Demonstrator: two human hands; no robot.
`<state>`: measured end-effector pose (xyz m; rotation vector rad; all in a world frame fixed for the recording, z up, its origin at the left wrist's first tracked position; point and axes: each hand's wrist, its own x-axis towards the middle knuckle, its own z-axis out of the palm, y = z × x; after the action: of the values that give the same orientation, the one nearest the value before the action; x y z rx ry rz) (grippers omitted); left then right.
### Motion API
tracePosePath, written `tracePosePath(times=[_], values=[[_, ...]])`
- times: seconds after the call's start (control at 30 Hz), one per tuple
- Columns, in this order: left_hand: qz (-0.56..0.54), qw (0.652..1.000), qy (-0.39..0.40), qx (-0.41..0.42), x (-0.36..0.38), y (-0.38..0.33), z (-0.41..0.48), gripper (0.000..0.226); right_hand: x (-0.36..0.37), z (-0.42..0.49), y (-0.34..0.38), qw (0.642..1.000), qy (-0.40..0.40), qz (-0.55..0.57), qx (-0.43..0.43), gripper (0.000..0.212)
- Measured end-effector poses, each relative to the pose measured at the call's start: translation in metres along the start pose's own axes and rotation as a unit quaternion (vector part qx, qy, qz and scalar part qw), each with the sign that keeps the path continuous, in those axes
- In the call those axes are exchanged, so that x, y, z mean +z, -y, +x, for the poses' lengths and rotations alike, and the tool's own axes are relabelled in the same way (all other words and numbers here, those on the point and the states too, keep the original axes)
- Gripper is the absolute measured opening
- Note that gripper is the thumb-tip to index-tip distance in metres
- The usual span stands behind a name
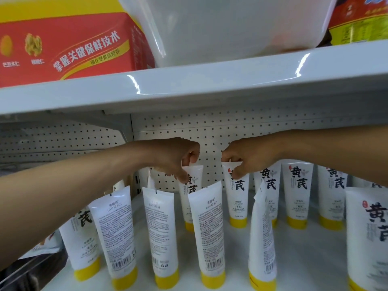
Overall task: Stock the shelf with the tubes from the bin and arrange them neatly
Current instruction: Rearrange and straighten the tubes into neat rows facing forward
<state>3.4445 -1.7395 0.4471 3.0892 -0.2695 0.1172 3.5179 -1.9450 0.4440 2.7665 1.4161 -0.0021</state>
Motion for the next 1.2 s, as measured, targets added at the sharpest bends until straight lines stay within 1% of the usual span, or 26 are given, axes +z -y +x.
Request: tracePosePath(times=[0.03,0.1,0.17,0.23,0.33,0.5,0.7,0.83,0.97,1.07,1.13,1.2], values=[[-0.011,1.0,0.011,-0.01,0.002,0.0,0.002,0.041,0.001,0.001,0.0,1.0,-0.002,-0.003,-0.002,0.007],[-0.022,0.999,0.043,-0.023,0.004,-0.001,0.006,0.044,0.002,0.002,-0.001,1.0,-0.007,-0.015,-0.002,0.021],[-0.021,0.998,0.06,-0.024,0.006,-0.001,0.011,0.038,0.004,0.003,-0.002,1.0,-0.013,-0.018,0.004,0.029],[-0.027,0.998,0.057,-0.021,0.008,-0.001,0.016,0.032,0.005,0.005,-0.004,1.0,-0.018,-0.015,0.009,0.032],[-0.063,0.997,0.043,-0.008,0.012,-0.004,0.023,0.033,0.005,0.006,-0.004,1.0,-0.016,-0.01,0.012,0.03],[-0.074,0.996,0.043,-0.016,0.013,-0.013,0.033,0.036,0.005,0.007,-0.004,1.0,-0.005,0.006,0.009,0.013],[-0.073,0.996,0.047,-0.027,0.009,-0.025,0.032,0.039,0.005,0.006,-0.006,1.0,-0.004,0.023,0.011,0.009],[-0.08,0.995,0.046,-0.022,0.011,-0.022,0.035,0.036,0.005,0.006,-0.006,1.0,0.0,0.023,0.014,0.014],[-0.077,0.995,0.06,-0.026,0.011,-0.018,0.04,0.039,0.003,0.007,-0.006,1.0,0.006,0.023,0.017,0.014],[-0.057,0.997,0.06,-0.001,0.011,-0.016,0.04,0.037,-0.001,0.004,-0.006,0.999,-0.004,0.04,0.031,0.023],[-0.046,0.997,0.048,0.027,0.008,-0.014,0.036,0.035,-0.005,-0.001,-0.006,0.997,-0.035,0.055,0.033,0.031],[-0.063,0.997,0.021,0.038,0.003,-0.014,0.028,0.04,-0.01,-0.008,-0.005,0.994,-0.068,0.08,0.032,0.035]])
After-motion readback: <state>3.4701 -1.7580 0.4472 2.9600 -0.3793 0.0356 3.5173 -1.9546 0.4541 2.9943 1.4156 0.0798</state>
